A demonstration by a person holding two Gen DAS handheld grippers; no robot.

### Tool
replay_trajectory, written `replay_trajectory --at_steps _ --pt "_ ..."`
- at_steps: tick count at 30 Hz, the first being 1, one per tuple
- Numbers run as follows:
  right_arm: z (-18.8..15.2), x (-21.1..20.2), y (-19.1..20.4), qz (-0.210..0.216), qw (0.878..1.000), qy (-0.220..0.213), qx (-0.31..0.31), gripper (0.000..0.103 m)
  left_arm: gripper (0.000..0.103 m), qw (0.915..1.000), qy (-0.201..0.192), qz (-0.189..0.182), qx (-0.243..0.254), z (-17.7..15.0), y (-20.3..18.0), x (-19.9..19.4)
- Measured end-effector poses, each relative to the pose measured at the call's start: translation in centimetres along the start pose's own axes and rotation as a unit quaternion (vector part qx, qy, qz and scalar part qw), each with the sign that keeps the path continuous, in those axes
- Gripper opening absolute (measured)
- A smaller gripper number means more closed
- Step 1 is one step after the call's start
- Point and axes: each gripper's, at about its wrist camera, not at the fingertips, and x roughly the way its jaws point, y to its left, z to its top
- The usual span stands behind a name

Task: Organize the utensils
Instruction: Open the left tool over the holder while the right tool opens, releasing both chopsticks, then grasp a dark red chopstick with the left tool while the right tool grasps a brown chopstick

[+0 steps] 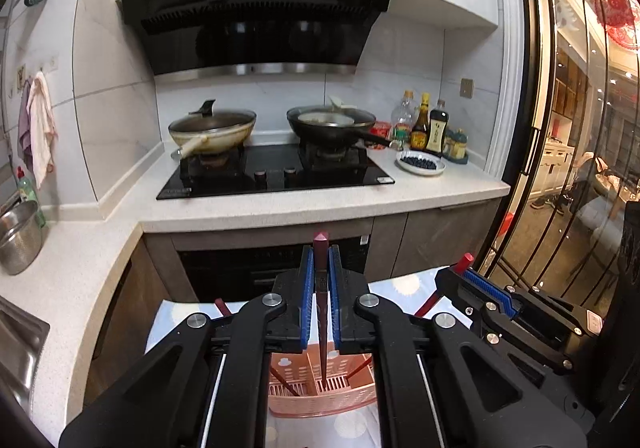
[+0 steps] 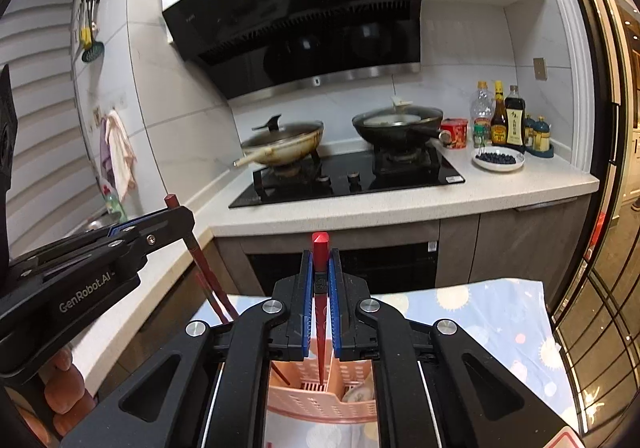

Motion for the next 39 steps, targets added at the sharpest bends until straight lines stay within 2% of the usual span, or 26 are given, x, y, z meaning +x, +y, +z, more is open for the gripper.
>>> replay_trajectory --at_steps 2,3,4,7,11,15,20,25,31,35,39 --pt "-0.6 0.6 -0.1 0.000 1.000 0.007 -0.003 0.012 0.008 0.9999 0.007 0.005 -0.007 -0.7 0.4 0.6" --pt "-0.8 0.6 -0.1 -0.005 1.000 0.008 -0.005 0.018 0.012 0.9999 0.008 0.010 -0.012 -1.0 0.7 0.6" --pt "-1.0 0.3 -0.2 -0.008 1.000 0.005 -0.007 0.025 0.022 0.9997 0.010 0.014 -0.017 -1.2 1.0 0.6" --pt "-1.6 -0.8 -0.2 -0.010 1.000 -0.008 -0.006 0.038 0.038 0.9992 0.007 0.022 -0.032 -1.9 2.1 0.1" --pt "-2.3 -2.8 -0.5 -0.013 1.000 -0.021 -0.002 0.041 0.043 0.9989 0.006 0.024 -0.039 -2.9 3.1 -1.6" --pt "-3.4 -5.5 -0.9 -0.010 1.000 -0.024 0.005 0.042 0.053 0.9988 0.000 0.030 -0.038 -4.3 3.7 -3.9" --pt "-6.3 -9.3 -1.3 -0.012 1.000 -0.015 0.011 0.042 0.059 0.9987 0.001 0.035 -0.036 -7.4 4.2 -7.6" --pt "-10.9 -12.4 -1.2 -0.029 0.999 0.016 0.006 0.042 0.060 0.9979 0.023 0.051 -0.033 -12.0 4.2 -10.3" --pt "-17.2 -15.2 -1.0 -0.049 0.997 0.062 0.000 0.042 0.060 0.9954 0.076 0.046 -0.035 -18.7 4.2 -12.2" --pt "-21.5 -16.4 -1.2 -0.046 0.994 0.101 0.012 0.042 0.060 0.9920 0.110 0.041 -0.046 -22.9 4.0 -12.8" --pt "-25.5 -17.3 -0.4 -0.063 0.989 0.132 -0.005 0.042 0.060 0.9877 0.146 0.042 -0.037 -26.7 3.0 -13.0"
